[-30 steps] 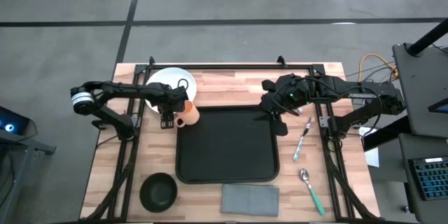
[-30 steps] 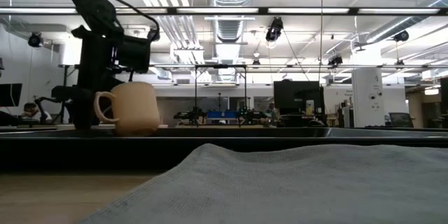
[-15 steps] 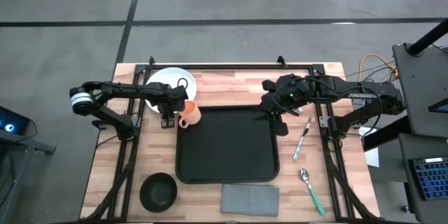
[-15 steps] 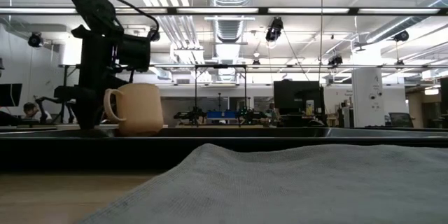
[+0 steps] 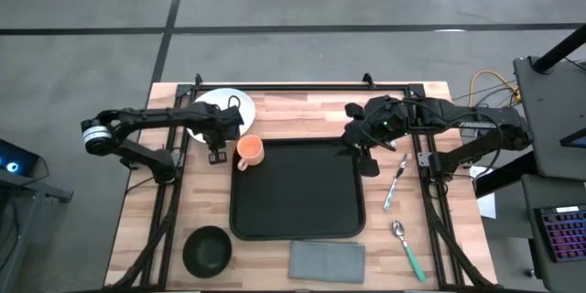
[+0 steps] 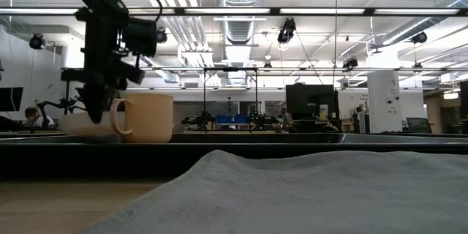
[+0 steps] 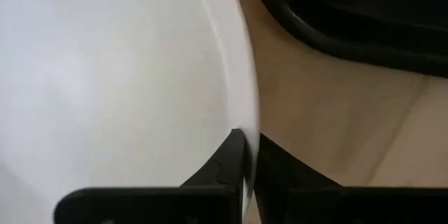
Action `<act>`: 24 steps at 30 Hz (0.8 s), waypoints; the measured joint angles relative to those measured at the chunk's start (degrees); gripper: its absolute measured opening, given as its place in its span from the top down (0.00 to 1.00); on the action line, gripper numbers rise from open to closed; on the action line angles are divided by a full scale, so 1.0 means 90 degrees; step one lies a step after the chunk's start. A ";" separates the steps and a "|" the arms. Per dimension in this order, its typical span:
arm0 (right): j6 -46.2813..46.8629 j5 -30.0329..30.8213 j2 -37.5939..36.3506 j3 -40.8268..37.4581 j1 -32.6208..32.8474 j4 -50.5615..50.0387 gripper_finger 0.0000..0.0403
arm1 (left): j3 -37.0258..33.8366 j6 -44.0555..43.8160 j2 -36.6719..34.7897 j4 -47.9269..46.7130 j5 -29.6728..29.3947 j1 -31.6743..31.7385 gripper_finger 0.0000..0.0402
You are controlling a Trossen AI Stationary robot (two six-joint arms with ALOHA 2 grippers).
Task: Set up tray
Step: Put the white plate on the serving tray
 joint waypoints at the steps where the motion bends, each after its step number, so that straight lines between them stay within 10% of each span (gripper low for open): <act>1: 0.0011 0.0000 -0.0022 0.0000 0.0000 -0.0001 0.77 | 0.0062 -0.0003 -0.0095 -0.0106 0.0006 0.0000 1.00; 15: 0.0157 0.0342 -0.0163 0.0000 -0.0001 -0.0231 0.77 | 0.2235 0.0064 -0.0771 -0.0995 -0.0601 -0.0479 1.00; 24: 0.0182 0.0682 -0.0179 0.0000 -0.0205 -0.0806 0.80 | 0.3926 -0.0004 -0.0040 -0.1090 -0.1167 -0.2732 1.00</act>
